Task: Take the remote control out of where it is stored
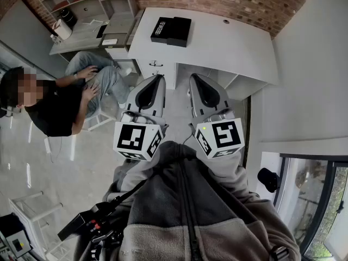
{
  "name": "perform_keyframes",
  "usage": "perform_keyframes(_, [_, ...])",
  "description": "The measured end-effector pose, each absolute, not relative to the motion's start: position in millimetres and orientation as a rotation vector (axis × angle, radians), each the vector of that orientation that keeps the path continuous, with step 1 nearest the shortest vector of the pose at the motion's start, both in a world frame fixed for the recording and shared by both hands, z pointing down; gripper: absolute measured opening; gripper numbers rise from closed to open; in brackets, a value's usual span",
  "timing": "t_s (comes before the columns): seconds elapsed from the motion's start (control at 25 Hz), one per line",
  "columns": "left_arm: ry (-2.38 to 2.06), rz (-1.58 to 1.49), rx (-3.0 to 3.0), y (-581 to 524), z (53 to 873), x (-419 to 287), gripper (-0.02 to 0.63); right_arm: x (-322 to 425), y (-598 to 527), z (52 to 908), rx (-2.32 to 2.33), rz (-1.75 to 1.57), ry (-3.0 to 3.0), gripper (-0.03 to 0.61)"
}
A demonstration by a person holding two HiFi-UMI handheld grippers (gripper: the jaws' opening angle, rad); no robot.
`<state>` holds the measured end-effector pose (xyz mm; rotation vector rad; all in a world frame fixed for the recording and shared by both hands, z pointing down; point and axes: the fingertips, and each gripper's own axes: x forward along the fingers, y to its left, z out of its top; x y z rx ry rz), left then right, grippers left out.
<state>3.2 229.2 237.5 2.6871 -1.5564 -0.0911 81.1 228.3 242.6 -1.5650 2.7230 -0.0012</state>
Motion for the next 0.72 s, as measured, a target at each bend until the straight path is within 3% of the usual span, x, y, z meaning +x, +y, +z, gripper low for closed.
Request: perform_keyframes(0.72, [-1.589, -0.082, 2.647, 217.5, 231.7, 1.5, 0.005, 82.1, 217.2, 237.9, -1.54, -0.038, 2.746, 0.002])
